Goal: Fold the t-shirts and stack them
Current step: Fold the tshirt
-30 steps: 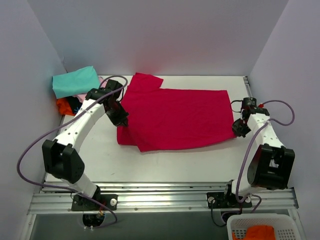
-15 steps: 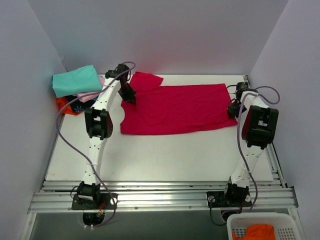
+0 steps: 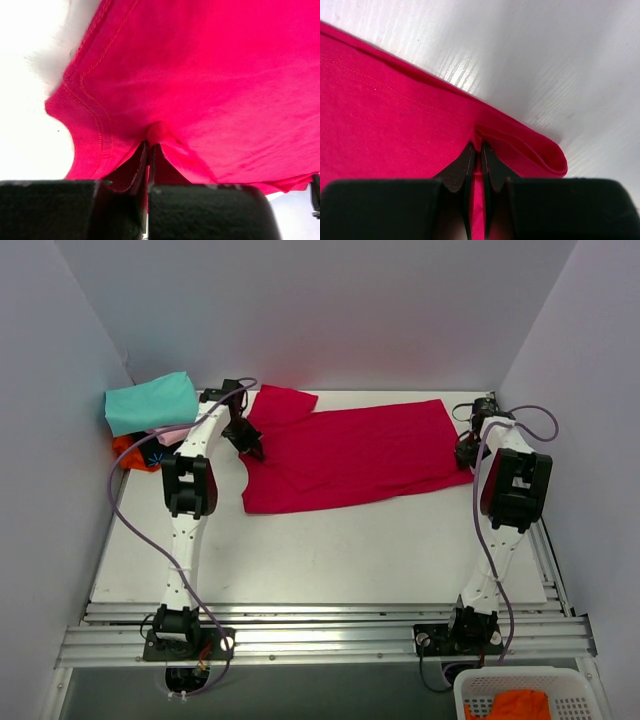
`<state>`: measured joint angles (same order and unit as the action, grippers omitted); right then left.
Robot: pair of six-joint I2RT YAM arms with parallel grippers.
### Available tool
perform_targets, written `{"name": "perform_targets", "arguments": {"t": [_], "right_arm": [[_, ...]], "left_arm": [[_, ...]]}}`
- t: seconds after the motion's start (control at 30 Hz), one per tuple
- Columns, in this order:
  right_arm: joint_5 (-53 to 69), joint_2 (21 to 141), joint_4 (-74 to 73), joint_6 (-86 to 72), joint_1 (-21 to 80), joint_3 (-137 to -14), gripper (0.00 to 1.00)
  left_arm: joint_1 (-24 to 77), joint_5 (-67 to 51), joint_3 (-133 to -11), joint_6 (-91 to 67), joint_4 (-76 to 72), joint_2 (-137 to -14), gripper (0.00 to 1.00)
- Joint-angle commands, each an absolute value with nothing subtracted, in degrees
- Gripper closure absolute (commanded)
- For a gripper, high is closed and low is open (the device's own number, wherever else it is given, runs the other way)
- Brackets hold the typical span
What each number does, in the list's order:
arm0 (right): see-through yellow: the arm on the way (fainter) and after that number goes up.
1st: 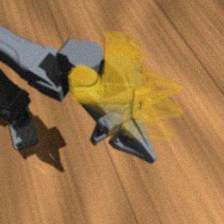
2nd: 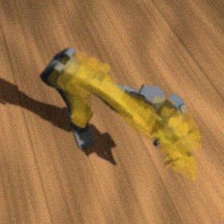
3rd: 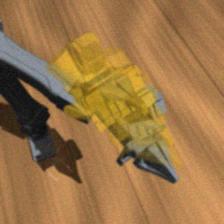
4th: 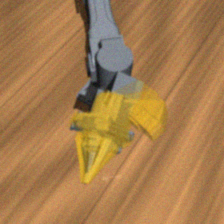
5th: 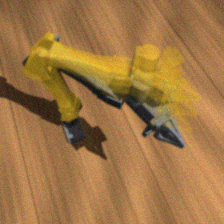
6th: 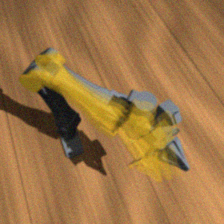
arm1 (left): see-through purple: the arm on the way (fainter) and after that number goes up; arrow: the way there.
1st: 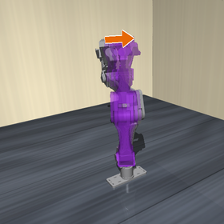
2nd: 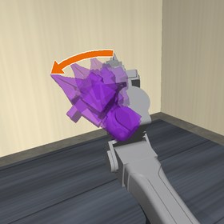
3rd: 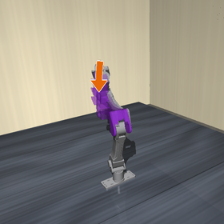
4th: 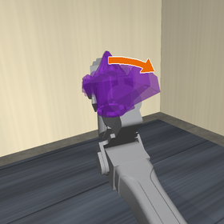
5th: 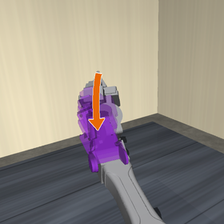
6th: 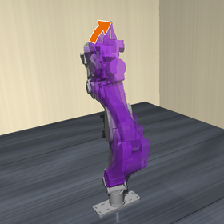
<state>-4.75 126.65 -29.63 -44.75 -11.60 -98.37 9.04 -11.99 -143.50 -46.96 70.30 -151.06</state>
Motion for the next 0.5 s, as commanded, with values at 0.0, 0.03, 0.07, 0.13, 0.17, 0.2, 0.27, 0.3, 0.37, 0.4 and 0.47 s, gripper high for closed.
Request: {"name": "perform_targets", "arguments": {"t": [0.0, 0.03, 0.07, 0.13, 0.17, 0.2, 0.27, 0.3, 0.37, 0.4, 0.47], "right_arm": [[-7.91, 126.48, -34.45, -44.47, -12.13, -99.32, 1.00], [-8.00, 125.60, -34.28, -44.47, -12.13, -99.58, 1.00], [-8.09, 125.25, -34.28, -44.47, -12.30, -99.84, 1.00], [-8.17, 124.72, -34.54, -44.56, -12.39, -100.81, 1.00], [-8.17, 124.89, -34.80, -44.65, -12.48, -102.46, 1.00], [-8.00, 124.98, -35.59, -44.65, -12.48, -103.18, 1.00], [-7.74, 125.33, -36.38, -44.91, -12.48, -104.67, 1.00], [-7.56, 125.25, -36.39, -45.00, -12.48, -105.55, 1.00], [-7.12, 125.16, -36.47, -45.44, -12.39, -105.99, 1.00], [-7.03, 125.07, -36.47, -45.53, -12.48, -106.34, 1.00], [-6.86, 124.89, -36.56, -45.88, -12.48, -106.79, 1.00]], "left_arm": [[7.47, -10.55, -148.09, -47.55, 68.56, -148.10, 0.98], [7.04, -10.46, -148.01, -47.72, 67.42, -147.40, 0.98], [6.77, -10.81, -147.92, -47.90, 67.06, -146.96, 0.98], [5.98, -12.29, -147.83, -48.60, 65.75, -146.34, 0.98], [5.72, -13.87, -148.09, -49.04, 65.66, -146.34, 0.98], [5.63, -14.41, -148.44, -49.48, 65.39, -146.08, 0.98], [5.36, -15.20, -148.71, -49.75, 65.04, -145.90, 0.98], [5.36, -14.94, -148.80, -49.57, 64.95, -145.55, 0.98], [5.19, -14.50, -148.62, -49.40, 64.69, -145.37, 0.98], [5.10, -13.98, -148.54, -49.22, 64.86, -145.11, 0.98], [4.75, -13.98, -148.18, -49.13, 65.12, -144.93, 0.98]]}}
